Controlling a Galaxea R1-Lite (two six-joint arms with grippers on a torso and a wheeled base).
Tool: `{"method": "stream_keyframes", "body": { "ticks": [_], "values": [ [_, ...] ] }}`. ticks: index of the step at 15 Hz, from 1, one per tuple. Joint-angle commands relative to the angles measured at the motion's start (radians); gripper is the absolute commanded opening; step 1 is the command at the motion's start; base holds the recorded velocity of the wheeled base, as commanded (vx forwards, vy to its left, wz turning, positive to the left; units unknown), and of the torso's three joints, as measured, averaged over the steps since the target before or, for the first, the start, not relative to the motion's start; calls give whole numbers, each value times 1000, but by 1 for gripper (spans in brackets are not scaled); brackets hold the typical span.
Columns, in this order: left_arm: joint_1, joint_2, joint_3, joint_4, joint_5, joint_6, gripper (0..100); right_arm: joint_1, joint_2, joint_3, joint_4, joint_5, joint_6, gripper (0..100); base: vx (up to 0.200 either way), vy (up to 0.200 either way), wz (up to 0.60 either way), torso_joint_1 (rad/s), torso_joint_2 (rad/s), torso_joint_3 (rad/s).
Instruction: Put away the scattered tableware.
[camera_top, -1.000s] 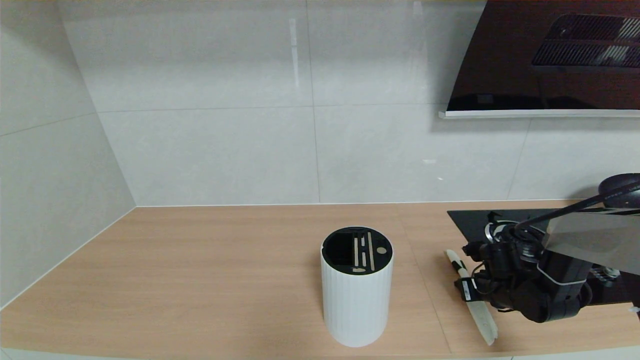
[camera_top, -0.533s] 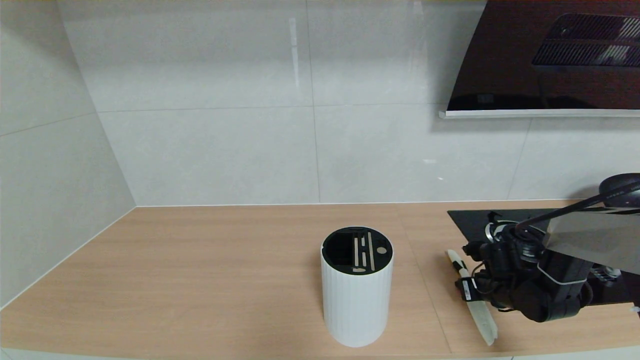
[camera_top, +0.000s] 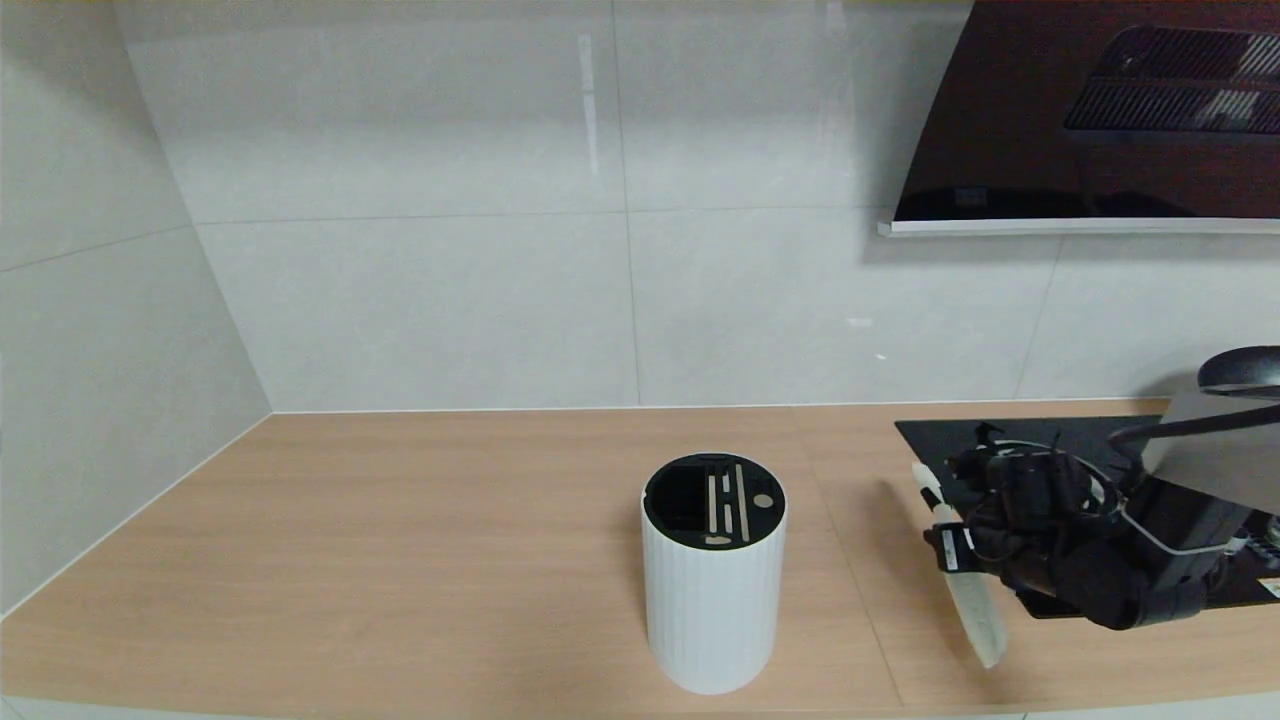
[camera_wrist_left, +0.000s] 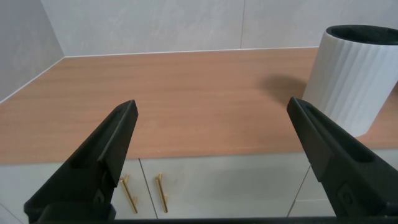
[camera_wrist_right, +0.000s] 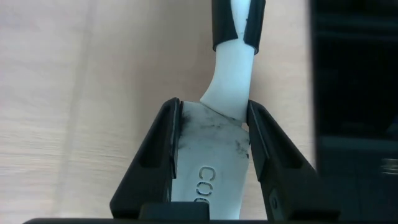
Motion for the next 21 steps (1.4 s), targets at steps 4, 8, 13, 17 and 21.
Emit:
{"method": "stream_keyframes", "body": {
  "ticks": [4, 8, 13, 17, 21],
  "values": [
    [0, 0, 0, -4, 3, 1, 100, 60, -301, 95, 3, 0, 5, 0, 0, 0, 0, 0, 0, 0],
    [0, 8, -60, 9, -9, 83, 100, 112, -445, 121, 5, -50, 2, 0, 0, 0, 0, 0, 0, 0],
    [-1, 449, -446, 169, -173, 95, 100, 184, -487, -89, 159, -66, -7, 0, 0, 0, 0, 0, 0, 0],
    [-55, 861, -690, 160, -276, 127, 100, 253, -487, -298, 281, -60, -4, 0, 0, 0, 0, 0, 0, 0],
    [-328, 1226, -764, -159, -278, 15, 100, 354, -520, -329, 397, -58, -6, 0, 0, 0, 0, 0, 0, 0]
  ]
}}
